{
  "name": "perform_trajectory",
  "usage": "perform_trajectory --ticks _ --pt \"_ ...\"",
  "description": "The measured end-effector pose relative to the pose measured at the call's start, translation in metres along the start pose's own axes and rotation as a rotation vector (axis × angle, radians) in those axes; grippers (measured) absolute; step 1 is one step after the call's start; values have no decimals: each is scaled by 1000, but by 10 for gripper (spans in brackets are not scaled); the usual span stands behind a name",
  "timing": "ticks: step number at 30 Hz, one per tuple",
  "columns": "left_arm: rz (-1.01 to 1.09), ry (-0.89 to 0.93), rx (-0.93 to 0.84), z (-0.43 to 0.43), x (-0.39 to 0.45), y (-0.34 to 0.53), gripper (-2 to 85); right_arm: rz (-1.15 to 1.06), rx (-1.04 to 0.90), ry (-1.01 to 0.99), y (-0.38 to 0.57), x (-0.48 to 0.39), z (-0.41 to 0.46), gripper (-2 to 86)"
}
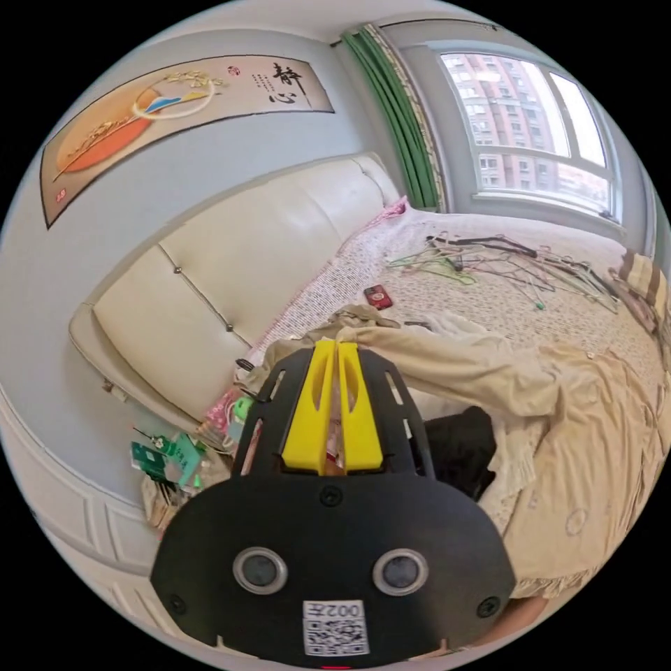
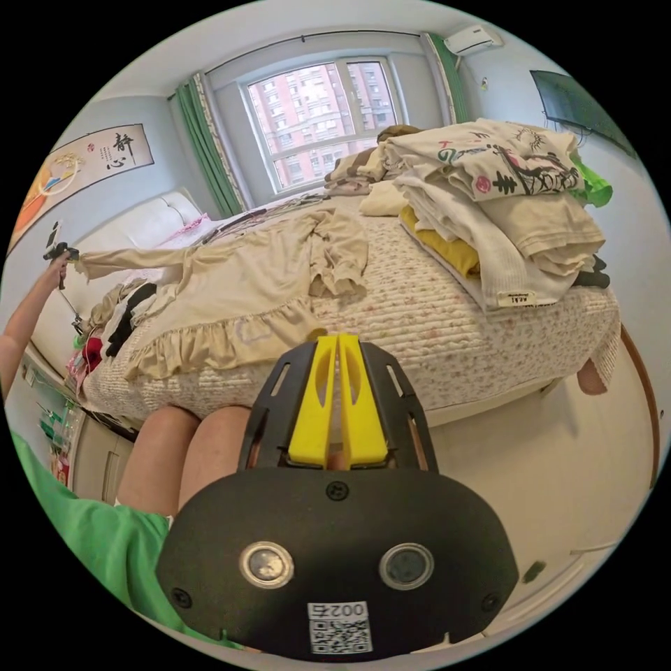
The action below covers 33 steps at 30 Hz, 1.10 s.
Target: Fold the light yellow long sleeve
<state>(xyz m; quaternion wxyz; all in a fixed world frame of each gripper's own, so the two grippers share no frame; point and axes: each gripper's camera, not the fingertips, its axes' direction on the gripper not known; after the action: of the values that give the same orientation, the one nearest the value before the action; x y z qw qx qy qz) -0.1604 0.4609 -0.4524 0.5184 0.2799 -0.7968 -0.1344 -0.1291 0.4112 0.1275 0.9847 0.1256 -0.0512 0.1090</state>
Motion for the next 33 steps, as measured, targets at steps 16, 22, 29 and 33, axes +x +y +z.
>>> perform_trajectory --ticks 16,22,29,33 --pt "-179 271 -267 61 10 82 -10 -107 48 -89 -42 -47 -3 2" --pt "-46 223 -94 41 54 157 -10 -348 176 -163 -115 -132 -2 59" --pt "-130 356 197 -47 31 150 -9 -481 143 -399 -219 -249 39 64" --pt "-51 671 352 -113 59 148 -9 -468 170 -410 -277 -284 44 61"
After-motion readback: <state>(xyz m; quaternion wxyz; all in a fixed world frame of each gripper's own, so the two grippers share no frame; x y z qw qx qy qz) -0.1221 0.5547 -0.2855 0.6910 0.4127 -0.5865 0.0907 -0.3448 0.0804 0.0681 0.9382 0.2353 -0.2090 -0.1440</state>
